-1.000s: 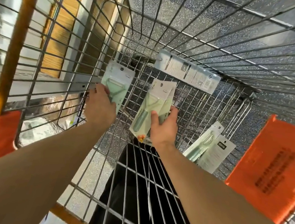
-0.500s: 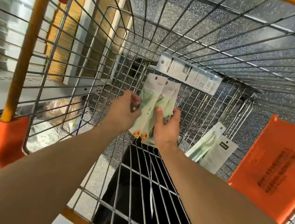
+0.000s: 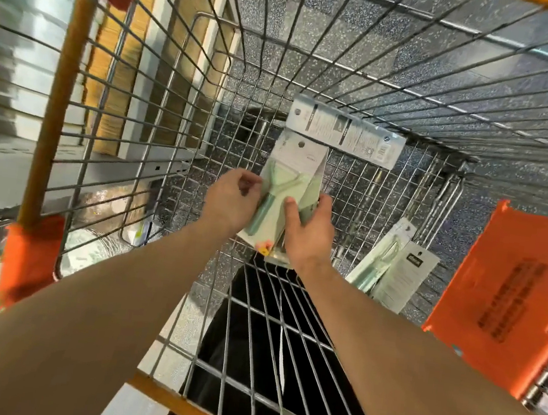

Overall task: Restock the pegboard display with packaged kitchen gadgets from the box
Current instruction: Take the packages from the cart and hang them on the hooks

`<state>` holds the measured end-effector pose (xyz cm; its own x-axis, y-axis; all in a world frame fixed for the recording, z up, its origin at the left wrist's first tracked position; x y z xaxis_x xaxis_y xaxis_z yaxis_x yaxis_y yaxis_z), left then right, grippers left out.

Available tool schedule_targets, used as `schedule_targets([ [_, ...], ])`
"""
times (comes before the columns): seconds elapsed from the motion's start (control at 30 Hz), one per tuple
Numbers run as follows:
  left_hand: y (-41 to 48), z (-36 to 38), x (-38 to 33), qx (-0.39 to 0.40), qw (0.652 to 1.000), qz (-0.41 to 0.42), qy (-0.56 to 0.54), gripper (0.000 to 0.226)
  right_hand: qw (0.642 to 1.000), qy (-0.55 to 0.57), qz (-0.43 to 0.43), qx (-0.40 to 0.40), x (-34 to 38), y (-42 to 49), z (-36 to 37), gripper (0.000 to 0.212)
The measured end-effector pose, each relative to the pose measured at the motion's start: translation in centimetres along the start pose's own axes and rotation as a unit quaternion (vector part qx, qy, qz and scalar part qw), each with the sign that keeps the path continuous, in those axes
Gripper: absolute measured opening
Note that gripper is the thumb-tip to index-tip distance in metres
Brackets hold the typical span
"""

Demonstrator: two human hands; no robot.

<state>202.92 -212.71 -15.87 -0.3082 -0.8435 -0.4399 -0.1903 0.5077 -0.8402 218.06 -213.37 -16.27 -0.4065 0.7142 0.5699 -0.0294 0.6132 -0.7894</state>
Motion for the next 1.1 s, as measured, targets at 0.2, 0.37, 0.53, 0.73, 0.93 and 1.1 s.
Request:
schedule_targets([
  [0.2,-2.8,-1.7,-3.8,0.0,0.999,0.003,-0.033,0.043,0.999,0.019,-0.049,0.0,3.8,-3.9,-0.5,0.025],
  [0.37,-6.3,-3.9,-7.0,0.026,0.999,-0.011,-0.047,0.049,0.996,0.037,-0.082,0.003,8.4,-8.6,-1.8,0.033],
  [0.53,-11.3,-5.2,-8.9,-0.028,0.997,-0.012,-0.064,0.054,0.991,0.006,-0.132,-0.015,12.0,-12.9,-2.5,0.032],
  [0.73,-17.6,-6.4,-8.9,0.003,0.97,0.041,-0.241,0.092,0.977,-0.007,-0.208,-0.048,14.5,-17.8,-4.3,0.033],
  [0.93,-28.7,-6.8,-8.9,0.038,0.93,0.096,-0.353,0.094,0.948,-0.025,-0.318,-0.016,16.6,-26.0,-6.6,0.029],
  [1.1,-36.4,-7.9,-7.8,-0.081,0.902,0.119,-0.408,0.068,0.934,-0.061,-0.351,-0.007,18.2,-32.1,-7.3,0.025],
])
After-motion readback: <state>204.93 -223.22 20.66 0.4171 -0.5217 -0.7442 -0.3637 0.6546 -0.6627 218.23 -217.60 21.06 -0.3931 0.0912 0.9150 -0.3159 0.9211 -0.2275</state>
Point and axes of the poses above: each hand's wrist, its own y-axis towards the middle knuckle, its own z-axis out of the palm, x = y × z, the point moved 1 cm from there along y, towards the middle knuckle, and after that the axes turned 6 degrees about x, right-handed, at the moved point
